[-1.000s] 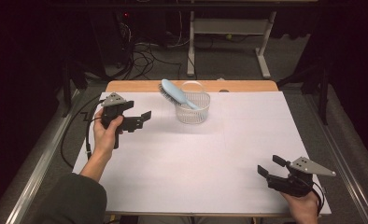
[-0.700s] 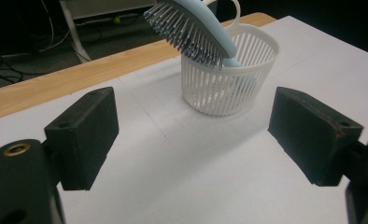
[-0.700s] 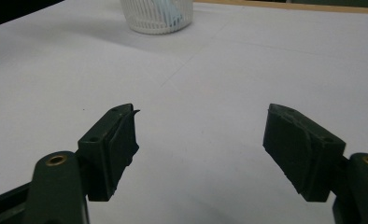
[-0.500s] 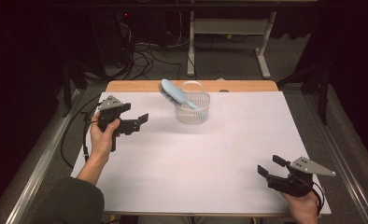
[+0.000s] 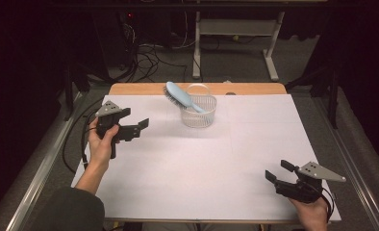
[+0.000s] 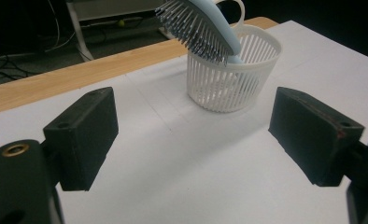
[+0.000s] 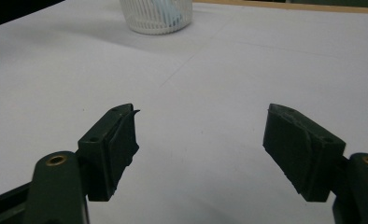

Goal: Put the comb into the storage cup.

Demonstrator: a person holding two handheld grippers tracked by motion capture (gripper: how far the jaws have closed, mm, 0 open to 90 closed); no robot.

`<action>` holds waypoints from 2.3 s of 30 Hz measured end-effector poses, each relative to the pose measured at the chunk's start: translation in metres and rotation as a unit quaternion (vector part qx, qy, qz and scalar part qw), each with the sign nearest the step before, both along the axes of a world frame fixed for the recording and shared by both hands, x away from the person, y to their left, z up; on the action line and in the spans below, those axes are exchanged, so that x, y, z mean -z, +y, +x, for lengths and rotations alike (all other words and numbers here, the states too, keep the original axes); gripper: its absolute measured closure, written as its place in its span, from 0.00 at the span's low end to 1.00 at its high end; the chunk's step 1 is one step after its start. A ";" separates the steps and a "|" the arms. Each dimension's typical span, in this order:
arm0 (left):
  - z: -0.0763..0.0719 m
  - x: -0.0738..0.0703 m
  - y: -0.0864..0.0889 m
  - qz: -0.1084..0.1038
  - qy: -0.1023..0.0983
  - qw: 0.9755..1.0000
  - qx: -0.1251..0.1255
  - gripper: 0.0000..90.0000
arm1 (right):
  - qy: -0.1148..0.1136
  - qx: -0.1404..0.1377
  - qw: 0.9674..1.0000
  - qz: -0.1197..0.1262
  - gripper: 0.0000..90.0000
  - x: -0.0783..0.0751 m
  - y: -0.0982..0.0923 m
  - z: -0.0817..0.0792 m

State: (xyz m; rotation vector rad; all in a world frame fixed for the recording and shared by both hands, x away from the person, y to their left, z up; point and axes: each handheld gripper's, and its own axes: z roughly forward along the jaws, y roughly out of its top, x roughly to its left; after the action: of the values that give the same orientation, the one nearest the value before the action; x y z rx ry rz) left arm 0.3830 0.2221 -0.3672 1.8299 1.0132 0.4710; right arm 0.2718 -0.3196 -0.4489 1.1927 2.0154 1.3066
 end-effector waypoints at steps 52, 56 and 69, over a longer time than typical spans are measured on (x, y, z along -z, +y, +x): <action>-0.027 0.009 0.015 0.005 -0.005 1.000 0.007 0.18 | -0.001 0.000 1.000 0.001 0.29 0.000 0.000 0.000; -0.029 0.011 0.017 0.003 -0.004 1.000 0.006 0.18 | -0.001 0.000 1.000 0.001 0.29 0.000 0.000 0.000; -0.037 0.015 0.024 -0.002 -0.003 1.000 0.002 0.18 | -0.001 0.001 1.000 0.001 0.29 0.000 0.000 0.000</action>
State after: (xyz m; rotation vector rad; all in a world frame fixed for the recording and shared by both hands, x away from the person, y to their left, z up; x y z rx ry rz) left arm 0.3462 0.2460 -0.3825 1.8254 1.0050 0.4725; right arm 0.2713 -0.3194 -0.4488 1.1946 2.0116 1.3072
